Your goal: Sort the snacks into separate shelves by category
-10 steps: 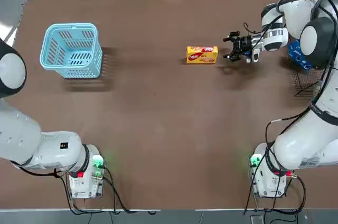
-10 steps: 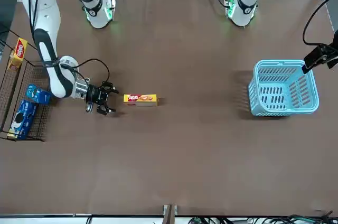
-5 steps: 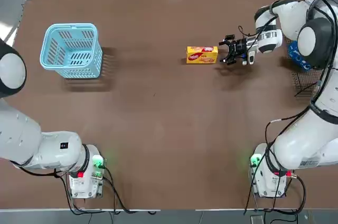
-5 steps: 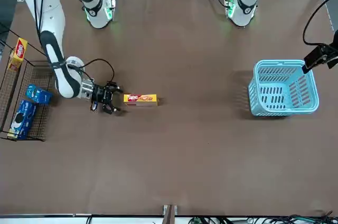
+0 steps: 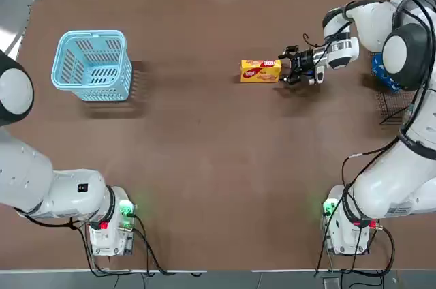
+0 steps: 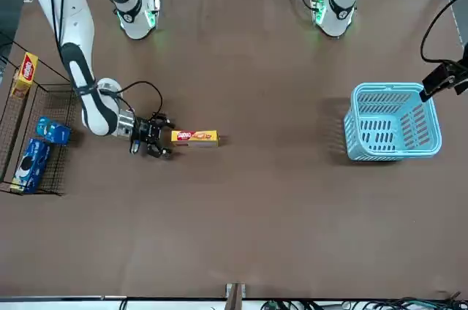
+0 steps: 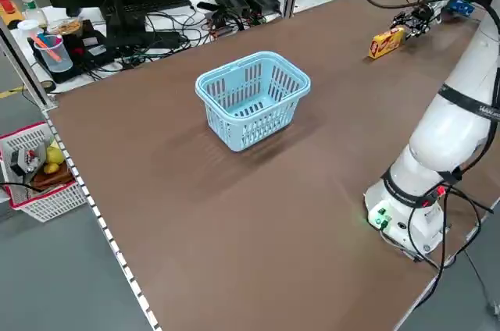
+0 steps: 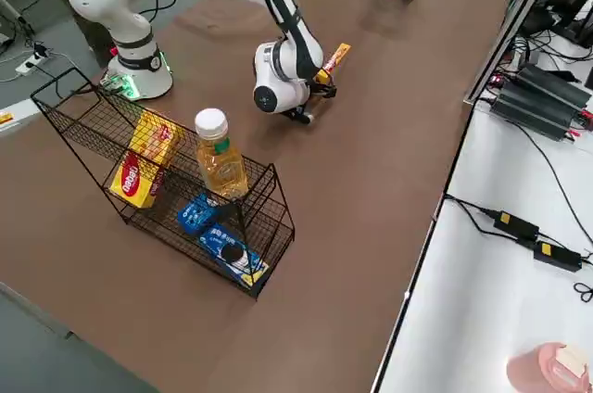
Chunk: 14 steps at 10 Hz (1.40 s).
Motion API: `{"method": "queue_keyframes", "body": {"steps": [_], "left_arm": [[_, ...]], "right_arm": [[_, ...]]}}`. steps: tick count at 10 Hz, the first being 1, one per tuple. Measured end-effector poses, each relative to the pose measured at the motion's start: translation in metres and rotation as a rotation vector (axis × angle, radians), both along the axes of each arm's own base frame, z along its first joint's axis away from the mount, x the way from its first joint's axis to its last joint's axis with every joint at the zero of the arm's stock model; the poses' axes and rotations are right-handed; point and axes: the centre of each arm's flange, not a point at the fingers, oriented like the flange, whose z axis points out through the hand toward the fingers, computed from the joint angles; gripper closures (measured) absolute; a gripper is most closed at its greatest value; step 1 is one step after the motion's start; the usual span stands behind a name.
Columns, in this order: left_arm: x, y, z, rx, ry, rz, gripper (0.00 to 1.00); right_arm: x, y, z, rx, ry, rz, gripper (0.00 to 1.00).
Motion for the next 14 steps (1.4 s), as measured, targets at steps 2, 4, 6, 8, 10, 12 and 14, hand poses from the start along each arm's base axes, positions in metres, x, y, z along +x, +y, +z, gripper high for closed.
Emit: {"method": "queue_keyframes", "body": {"steps": [2,4,6,8,10,12,14], "left_arm": [[0.0,0.0,0.0,0.0,0.0,0.0,0.0],[0.0,0.0,0.0,0.0,0.0,0.0,0.0],[0.0,0.0,0.0,0.0,0.0,0.001,0.0],[0.0,0.0,0.0,0.0,0.0,0.001,0.0],[0.0,0.0,0.0,0.0,0.0,0.001,0.0],[0.0,0.0,0.0,0.0,0.0,-0.001,0.0],[0.0,-0.002,0.0,0.0,0.0,-0.004,0.0]], "right_arm": [[0.001,0.006,-0.004,0.005,-0.018,0.012,0.17],[0.001,0.007,-0.004,0.003,-0.055,0.027,0.33],[0.002,0.007,-0.004,0.002,-0.068,0.033,0.61],[0.004,0.006,-0.003,-0.002,-0.079,0.034,0.63],[0.009,0.006,0.002,-0.004,-0.103,0.037,0.63],[0.024,0.0,0.026,-0.026,-0.164,0.068,0.63],[0.044,-0.029,0.067,-0.134,-0.222,0.193,0.63]]}}
